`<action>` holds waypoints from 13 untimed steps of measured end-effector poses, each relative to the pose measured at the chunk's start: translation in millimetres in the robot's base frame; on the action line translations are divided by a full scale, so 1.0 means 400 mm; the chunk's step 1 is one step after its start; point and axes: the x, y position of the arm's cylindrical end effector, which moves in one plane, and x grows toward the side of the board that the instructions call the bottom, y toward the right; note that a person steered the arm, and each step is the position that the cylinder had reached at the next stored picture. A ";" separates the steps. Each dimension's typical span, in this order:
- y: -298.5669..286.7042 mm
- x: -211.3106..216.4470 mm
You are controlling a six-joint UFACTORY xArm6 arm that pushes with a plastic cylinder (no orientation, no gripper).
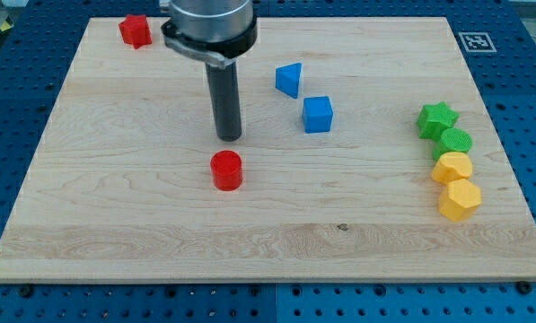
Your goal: Move the green star to the top center of the board
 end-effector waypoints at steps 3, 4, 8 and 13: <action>0.057 -0.364; 0.287 -0.418; 0.902 -0.001; 0.646 -0.096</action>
